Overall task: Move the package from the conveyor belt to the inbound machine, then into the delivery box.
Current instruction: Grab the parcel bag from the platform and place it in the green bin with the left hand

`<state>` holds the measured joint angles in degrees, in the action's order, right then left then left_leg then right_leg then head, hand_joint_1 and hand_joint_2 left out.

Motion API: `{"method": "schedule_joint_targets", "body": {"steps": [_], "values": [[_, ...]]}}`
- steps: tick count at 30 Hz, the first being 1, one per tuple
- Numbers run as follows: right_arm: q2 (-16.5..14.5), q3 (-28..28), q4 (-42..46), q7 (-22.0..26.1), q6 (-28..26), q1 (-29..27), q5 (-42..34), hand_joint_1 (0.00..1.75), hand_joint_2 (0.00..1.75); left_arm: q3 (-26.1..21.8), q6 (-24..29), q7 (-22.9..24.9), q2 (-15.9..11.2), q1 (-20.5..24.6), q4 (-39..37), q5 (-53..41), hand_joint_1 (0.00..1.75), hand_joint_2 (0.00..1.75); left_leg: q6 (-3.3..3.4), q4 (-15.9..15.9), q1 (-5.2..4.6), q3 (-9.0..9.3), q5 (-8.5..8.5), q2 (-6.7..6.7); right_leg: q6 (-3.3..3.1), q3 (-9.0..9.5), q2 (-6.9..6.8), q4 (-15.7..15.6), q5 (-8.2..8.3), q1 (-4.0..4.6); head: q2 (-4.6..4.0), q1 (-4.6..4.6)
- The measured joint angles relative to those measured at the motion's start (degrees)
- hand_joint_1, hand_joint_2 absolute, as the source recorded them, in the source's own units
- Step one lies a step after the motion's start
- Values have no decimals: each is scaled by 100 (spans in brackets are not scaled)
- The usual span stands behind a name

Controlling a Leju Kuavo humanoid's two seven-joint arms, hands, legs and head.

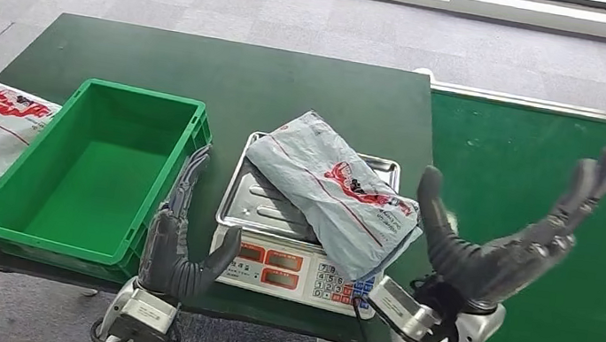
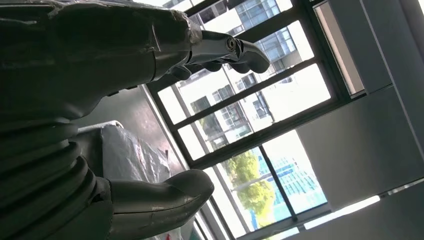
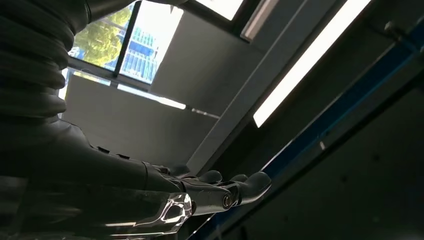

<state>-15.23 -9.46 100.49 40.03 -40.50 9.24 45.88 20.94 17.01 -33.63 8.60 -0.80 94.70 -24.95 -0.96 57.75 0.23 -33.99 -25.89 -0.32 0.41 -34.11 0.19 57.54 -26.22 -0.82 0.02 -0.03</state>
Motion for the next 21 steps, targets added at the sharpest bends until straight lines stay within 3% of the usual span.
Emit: {"method": "schedule_joint_targets", "body": {"steps": [5,13,21], "values": [[-57,196,1184,-1,25,-164,11,0,175,-4,400,313,-65,317,-479,-922,0,175,1,0,0,5,1,6,1,5,2,0,3,-5,0,1],[-58,253,1791,-1,31,-238,-104,0,175,-4,594,540,-119,645,-931,-1499,0,175,3,0,0,10,6,5,3,10,2,0,7,-5,0,1],[-59,174,1490,-1,59,-176,-425,0,175,49,1646,1637,-125,2140,-2859,-4722,0,175,6,0,0,9,27,-5,6,23,-11,1,17,-4,-2,1]]}}
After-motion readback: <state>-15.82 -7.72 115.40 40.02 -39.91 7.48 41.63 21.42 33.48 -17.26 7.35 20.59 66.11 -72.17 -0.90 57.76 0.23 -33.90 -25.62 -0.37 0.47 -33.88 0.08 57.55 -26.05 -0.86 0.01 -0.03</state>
